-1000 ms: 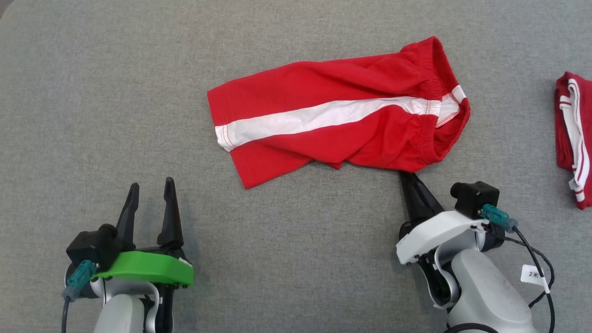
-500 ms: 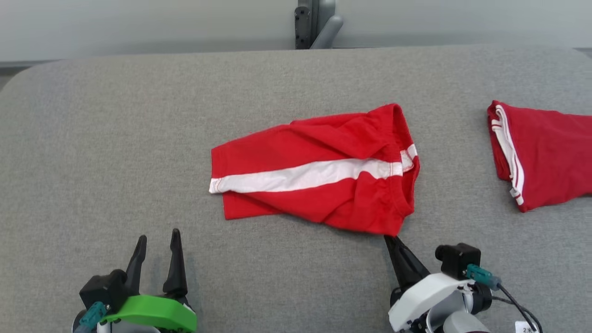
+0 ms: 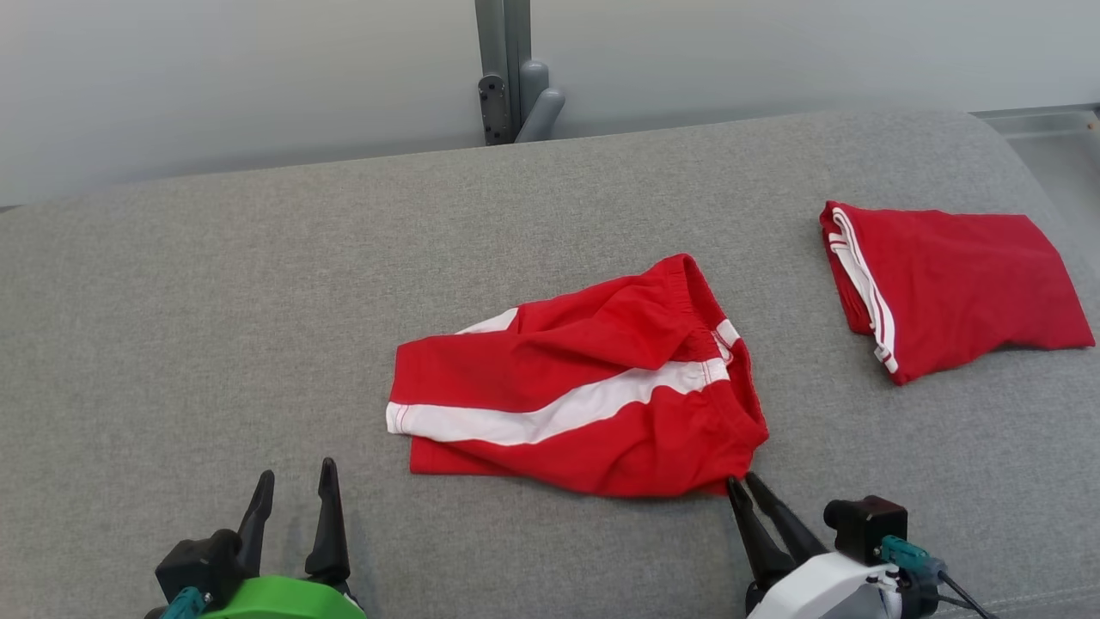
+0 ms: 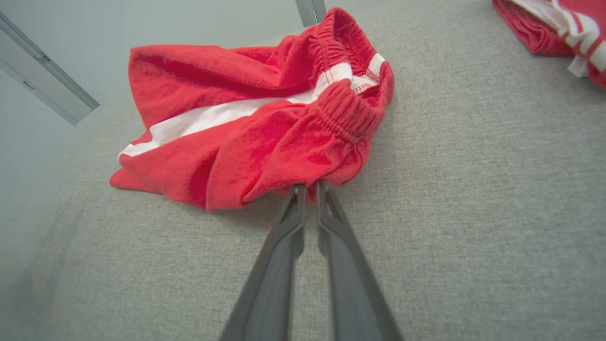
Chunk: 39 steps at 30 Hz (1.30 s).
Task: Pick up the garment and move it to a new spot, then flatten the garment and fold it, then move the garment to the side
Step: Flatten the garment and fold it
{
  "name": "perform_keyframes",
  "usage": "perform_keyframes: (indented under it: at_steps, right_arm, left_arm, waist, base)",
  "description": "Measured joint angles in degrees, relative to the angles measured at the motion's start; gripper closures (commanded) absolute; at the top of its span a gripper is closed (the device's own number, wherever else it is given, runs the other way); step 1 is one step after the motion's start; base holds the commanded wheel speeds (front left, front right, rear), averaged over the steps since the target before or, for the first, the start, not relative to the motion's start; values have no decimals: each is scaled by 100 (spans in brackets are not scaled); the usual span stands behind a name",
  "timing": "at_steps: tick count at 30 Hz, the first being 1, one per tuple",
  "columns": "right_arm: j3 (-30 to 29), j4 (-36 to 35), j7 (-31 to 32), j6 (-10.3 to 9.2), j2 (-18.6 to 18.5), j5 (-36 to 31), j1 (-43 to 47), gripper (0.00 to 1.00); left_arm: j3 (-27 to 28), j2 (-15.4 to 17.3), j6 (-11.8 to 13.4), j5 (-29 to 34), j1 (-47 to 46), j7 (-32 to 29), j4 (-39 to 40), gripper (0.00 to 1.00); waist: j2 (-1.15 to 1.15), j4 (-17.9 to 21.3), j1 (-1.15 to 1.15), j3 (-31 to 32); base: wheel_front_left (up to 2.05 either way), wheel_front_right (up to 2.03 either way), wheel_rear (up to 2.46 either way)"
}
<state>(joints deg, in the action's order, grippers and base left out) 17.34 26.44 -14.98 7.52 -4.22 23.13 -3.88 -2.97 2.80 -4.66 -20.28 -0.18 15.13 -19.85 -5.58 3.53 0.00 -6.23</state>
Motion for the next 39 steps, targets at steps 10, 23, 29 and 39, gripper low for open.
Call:
perform_keyframes:
  at_steps: [10, 23, 29, 39]
  right_arm:
    - [-891, -721, 0, 0, -46, -872, -17, 0]
    - [-1258, -1303, 0, 0, 122, -1452, -161, 0]
    - [-1243, -1282, 0, 0, 135, -1500, -106, 0]
    - [-1099, -1105, 0, 0, 146, -1516, -304, 0]
  left_arm:
    - [97, 2, 114, 190, -93, 0, 162, 0]
    - [104, 0, 318, 760, -149, 0, 621, 0]
    - [49, 1, 350, 792, -92, 0, 631, 0]
    - [-198, 1, 188, 511, -350, 0, 189, 0]
  waist:
    - [0, -35, 0, -48]
    - [0, 5, 0, 87]
    - [0, -38, 0, 89]
    - [0, -48, 0, -290]
  base:
    - [0, 0, 0]
    - [0, 0, 0]
    - [0, 0, 0]
    - [0, 0, 0]
